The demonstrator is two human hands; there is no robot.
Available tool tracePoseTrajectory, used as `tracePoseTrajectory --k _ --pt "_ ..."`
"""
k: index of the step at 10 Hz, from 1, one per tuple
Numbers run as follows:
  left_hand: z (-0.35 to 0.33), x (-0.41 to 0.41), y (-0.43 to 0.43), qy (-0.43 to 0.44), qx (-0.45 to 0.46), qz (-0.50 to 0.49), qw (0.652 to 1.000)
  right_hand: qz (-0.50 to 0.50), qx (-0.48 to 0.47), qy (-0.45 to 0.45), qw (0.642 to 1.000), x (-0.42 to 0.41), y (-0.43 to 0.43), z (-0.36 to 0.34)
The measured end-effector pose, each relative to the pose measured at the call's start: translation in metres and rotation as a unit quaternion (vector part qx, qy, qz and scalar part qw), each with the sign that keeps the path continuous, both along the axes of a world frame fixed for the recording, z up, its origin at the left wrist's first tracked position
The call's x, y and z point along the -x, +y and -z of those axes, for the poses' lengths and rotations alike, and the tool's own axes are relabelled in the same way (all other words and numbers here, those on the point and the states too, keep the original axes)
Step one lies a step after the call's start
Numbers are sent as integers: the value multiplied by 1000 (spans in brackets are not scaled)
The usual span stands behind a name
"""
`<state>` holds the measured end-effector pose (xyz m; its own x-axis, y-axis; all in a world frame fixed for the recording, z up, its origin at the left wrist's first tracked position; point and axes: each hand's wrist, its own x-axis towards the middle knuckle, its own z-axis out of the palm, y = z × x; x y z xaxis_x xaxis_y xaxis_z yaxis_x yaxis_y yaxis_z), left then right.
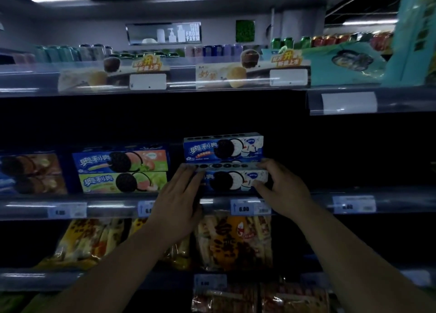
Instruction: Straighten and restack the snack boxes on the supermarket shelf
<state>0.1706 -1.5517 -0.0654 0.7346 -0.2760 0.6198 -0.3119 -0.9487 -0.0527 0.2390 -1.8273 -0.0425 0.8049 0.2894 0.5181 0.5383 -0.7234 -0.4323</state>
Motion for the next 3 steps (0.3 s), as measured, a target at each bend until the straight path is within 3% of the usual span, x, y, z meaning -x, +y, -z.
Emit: tracePoseTrajectory --k 2,3 --pt "-10 30 28 33 -1 17 999 11 -7 9 1000 41 -8 -18" --pt "-17 61 49 61 44 41 996 19 -6 5 1000 78 -3 -26"
